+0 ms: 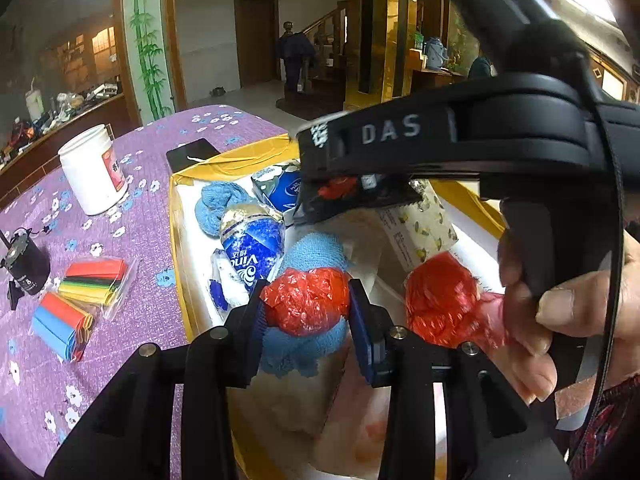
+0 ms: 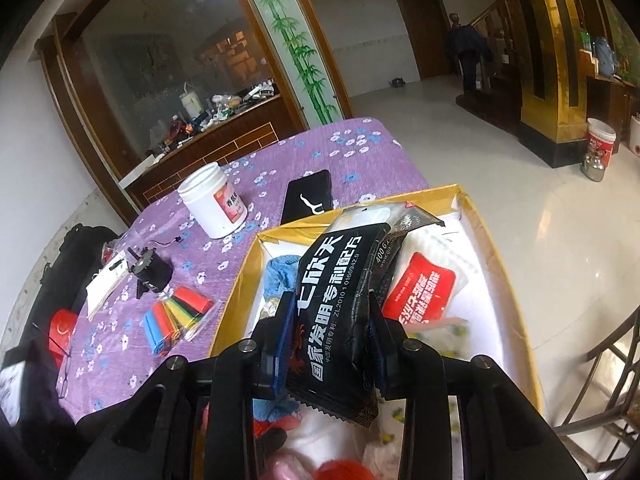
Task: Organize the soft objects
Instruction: 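Carry the blue cloth bundle and black snack bag over the white box, then lower both held items into the white box and open both grippers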
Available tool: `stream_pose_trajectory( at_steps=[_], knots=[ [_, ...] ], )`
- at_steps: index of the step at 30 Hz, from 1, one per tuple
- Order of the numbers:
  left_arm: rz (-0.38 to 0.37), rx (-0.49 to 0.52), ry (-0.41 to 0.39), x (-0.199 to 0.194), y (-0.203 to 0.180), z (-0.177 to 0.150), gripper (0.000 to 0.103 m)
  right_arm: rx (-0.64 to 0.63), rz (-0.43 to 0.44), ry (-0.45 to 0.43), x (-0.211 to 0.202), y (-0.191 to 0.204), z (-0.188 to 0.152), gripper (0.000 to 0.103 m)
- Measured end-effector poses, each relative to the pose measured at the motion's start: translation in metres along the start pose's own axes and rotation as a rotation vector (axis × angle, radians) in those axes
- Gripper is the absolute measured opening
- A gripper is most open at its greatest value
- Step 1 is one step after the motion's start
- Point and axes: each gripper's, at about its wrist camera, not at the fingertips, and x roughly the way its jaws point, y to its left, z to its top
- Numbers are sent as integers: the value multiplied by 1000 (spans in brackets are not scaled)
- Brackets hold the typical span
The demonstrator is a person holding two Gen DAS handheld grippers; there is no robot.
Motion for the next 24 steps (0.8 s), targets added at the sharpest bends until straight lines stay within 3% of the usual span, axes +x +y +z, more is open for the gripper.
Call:
stream_pose_trajectory(
  at_steps=[9, 24],
  knots=[
    [30, 36, -16, 0, -6, -2, 35, 61, 48, 47, 15, -8, -4, 34],
    [87, 90, -36, -1, -15, -6, 36, 70, 51, 49, 16, -11, -6, 34]
  ],
)
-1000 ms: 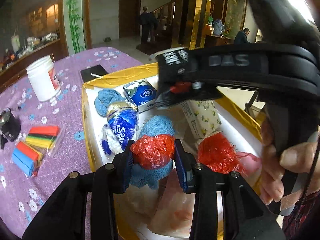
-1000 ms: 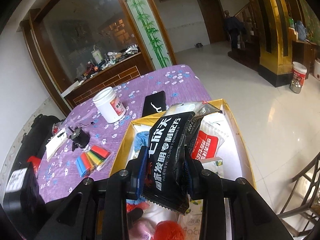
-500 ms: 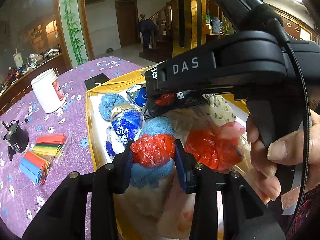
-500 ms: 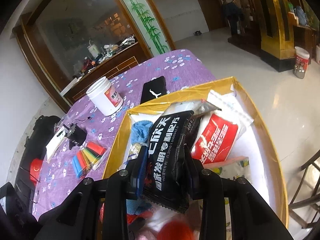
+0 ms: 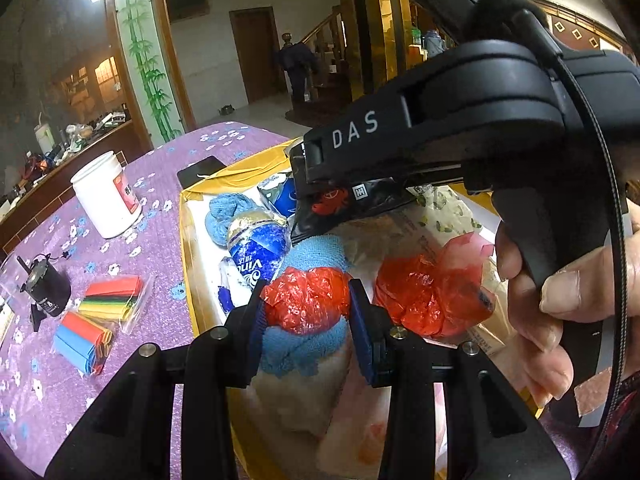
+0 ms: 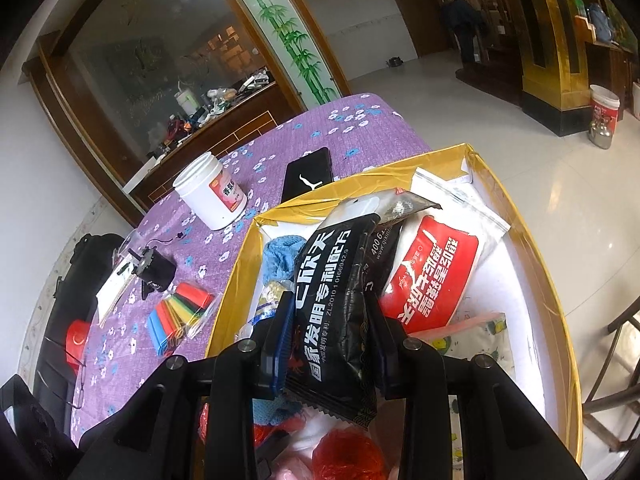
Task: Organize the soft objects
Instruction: 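Lower both held items into the white box and open both grippers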
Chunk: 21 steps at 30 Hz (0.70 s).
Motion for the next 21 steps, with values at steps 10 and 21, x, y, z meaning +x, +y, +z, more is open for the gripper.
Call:
stream_pose_trajectory(
  at_steps=[10, 21],
  knots=[
    [13, 15, -9, -3, -5, -2, 36, -2, -5, 2, 2, 1, -3, 34],
    [22, 25, -17, -7, -9, -2, 36, -2, -6, 2, 2, 1, -3, 34]
  ],
)
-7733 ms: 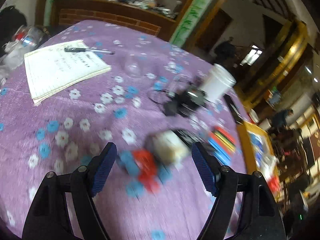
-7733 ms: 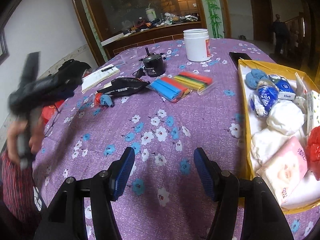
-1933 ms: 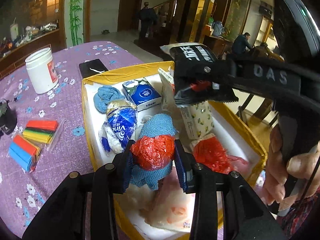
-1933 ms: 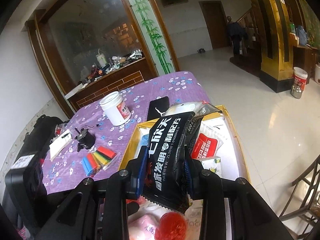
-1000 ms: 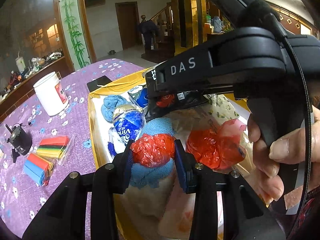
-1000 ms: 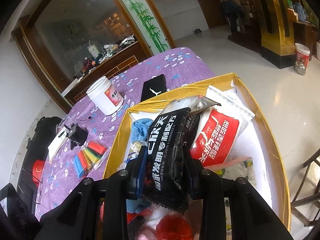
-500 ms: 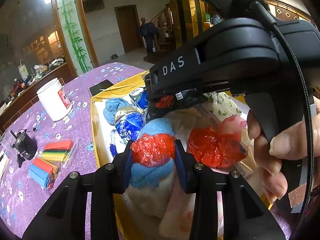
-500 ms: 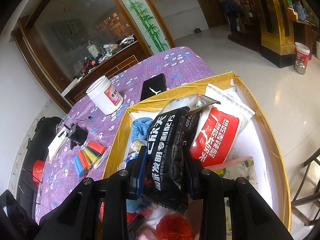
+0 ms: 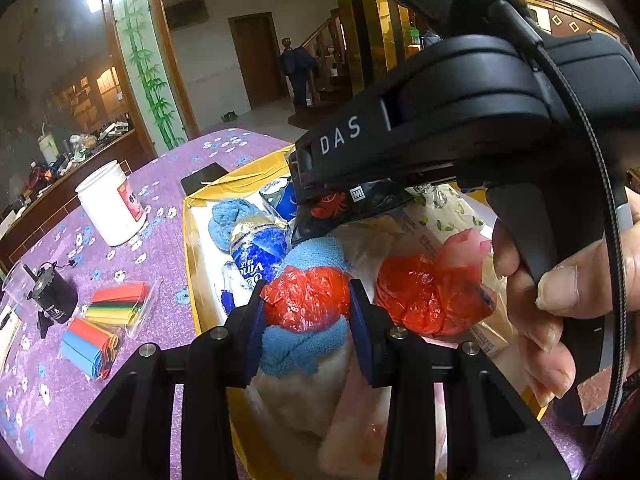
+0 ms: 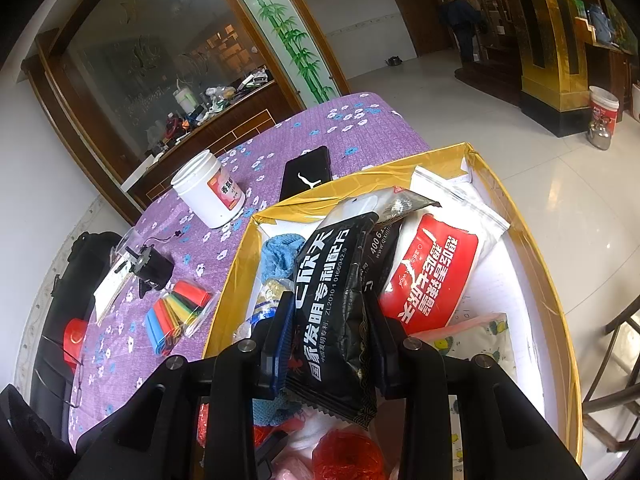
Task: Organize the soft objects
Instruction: 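Lower both held items into the white box and open both grippers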
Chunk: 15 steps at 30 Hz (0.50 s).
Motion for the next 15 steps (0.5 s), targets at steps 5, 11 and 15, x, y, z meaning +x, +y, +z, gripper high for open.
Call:
stream_pose_trajectory(
  at_steps=[5, 11, 15],
  knots=[
    [2, 4, -3, 0, -1, 0, 36, -4, -6, 1, 1, 1, 0, 34],
    [4, 7, -10, -1, -2, 1, 37, -13, -25, 0, 2, 2, -3, 34],
    [3, 9, -14, -2, -2, 1, 43, -19, -36, -1, 2, 6, -2, 35]
  ],
)
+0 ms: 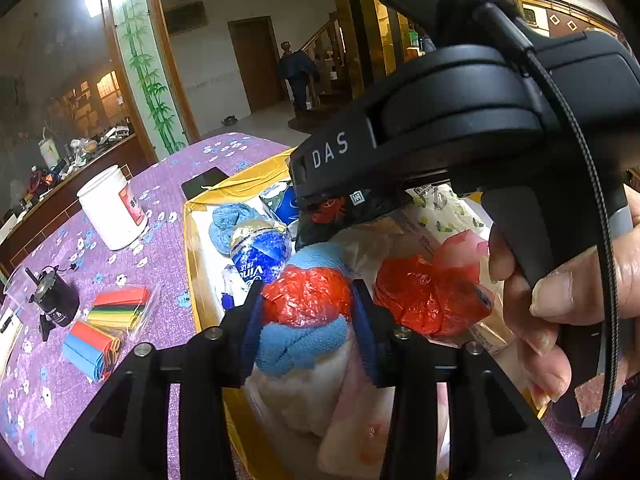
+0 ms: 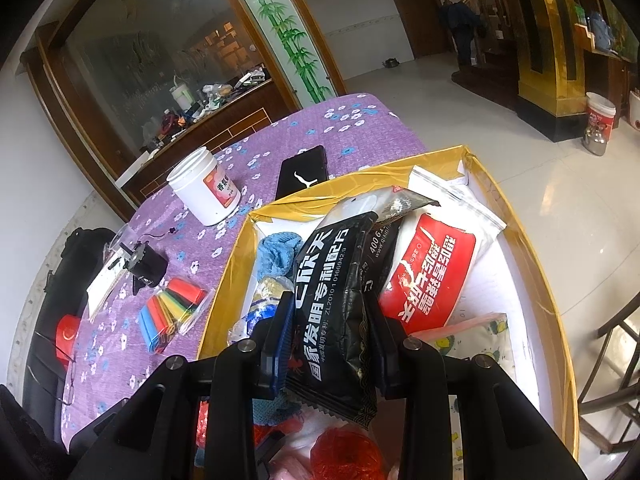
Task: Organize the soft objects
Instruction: 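Lower both held items into the white box and open both grippers, then move both grippers back to the table toward the heat-shrink tube packs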
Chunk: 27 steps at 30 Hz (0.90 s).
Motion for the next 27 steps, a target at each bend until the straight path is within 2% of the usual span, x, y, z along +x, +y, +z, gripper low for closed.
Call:
stream_pose_trajectory(
  at_steps=[4, 6, 11, 14, 19, 23, 27],
  knots=[
    [3, 2, -15, -3, 0, 0, 57, -12, -20, -4, -2, 2, 0, 36],
    [7, 8, -26, -4, -1, 0, 59, -23, -33, -4, -3, 4, -1, 36],
    [10, 13, -28, -4, 0, 0, 60, -35, -41, -13, -8, 7, -2, 47],
    [11, 12, -28, -4, 1, 0, 60, -42, -32, -22, -15, 10, -3, 50],
    [17, 19, -46, -7, 2, -1, 71, -63, -30, -38, -27, 18, -7, 54],
    [25, 29, -59, -8, 2, -1, 71, -73, -39, -64, -39, 20, -9, 60],
    [28, 34, -79, -12, 1, -2, 71, -67, -33, -84, -51, 20, -10, 61]
  ],
)
